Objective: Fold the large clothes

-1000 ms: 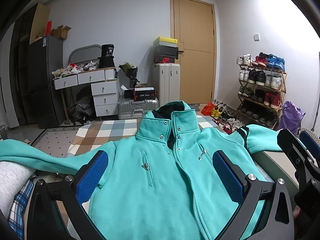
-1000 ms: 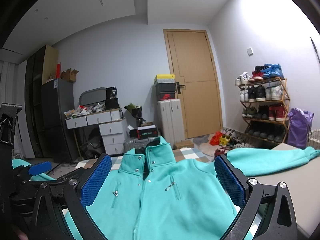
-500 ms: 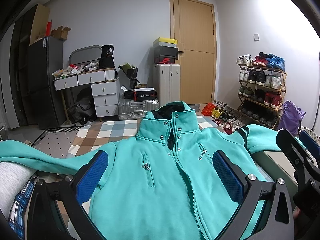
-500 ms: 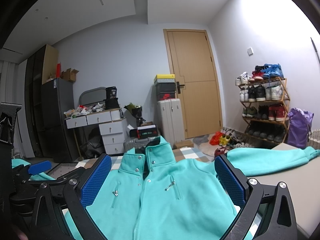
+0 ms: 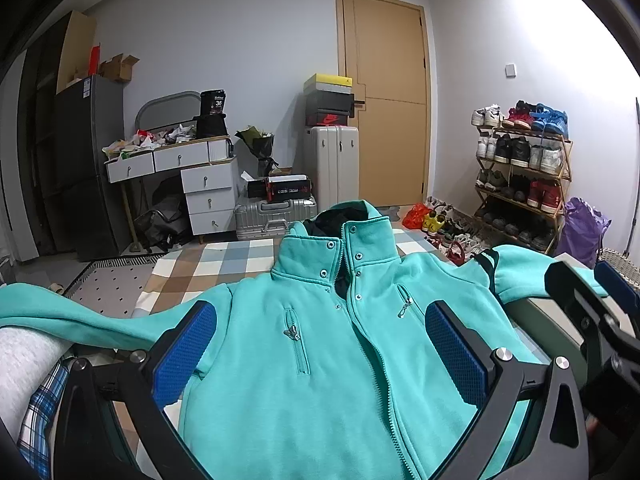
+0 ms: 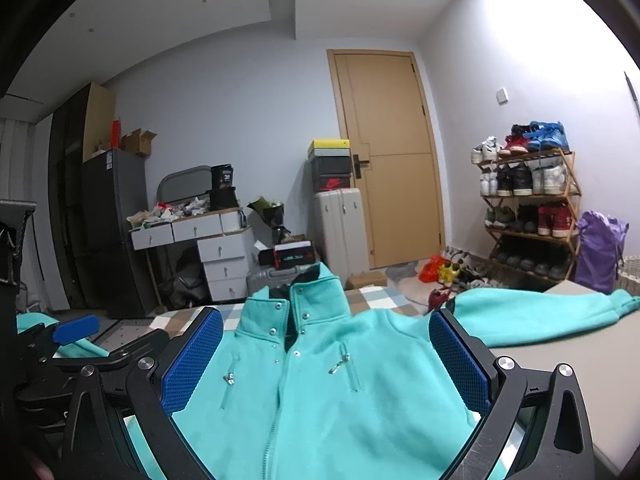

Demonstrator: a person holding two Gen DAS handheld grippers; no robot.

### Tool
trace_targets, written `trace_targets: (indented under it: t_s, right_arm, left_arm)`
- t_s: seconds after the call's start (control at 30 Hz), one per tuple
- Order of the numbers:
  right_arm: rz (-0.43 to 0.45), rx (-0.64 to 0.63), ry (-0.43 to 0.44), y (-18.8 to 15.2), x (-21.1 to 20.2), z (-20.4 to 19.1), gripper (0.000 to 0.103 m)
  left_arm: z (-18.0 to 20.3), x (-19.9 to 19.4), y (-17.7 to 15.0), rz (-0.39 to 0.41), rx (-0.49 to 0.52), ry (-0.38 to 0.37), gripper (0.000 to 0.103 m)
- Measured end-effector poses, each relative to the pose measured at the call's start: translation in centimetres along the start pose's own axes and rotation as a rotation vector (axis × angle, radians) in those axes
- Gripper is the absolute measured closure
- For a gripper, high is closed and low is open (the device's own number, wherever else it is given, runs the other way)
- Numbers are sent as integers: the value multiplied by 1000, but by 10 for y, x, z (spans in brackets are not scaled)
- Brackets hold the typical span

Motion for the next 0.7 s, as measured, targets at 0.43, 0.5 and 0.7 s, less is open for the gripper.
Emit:
trace_targets:
  t_s: [0.43, 0.5, 0.7]
  right_arm:
    - [-181, -46, -269, 19, 21, 107, 0]
    - [-209, -58, -344, 25, 22, 145, 0]
    - [-414, 78, -531, 15, 34, 293, 0]
  left_arm:
    - [11, 7, -7, -31, -11, -22, 1]
    - [17, 11, -9, -44, -4, -32, 1]
    - [36, 17, -16, -80, 33, -49, 1]
Point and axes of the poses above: each gripper's, at about its wrist camera, not at the fingertips, and x roughly the way its jaws point, z to its right, y to its top, the point moved 5 cm from there along x, roughly the way its jaws point, and after that the axes turned 3 degrees about z, right-handed, at the moved point
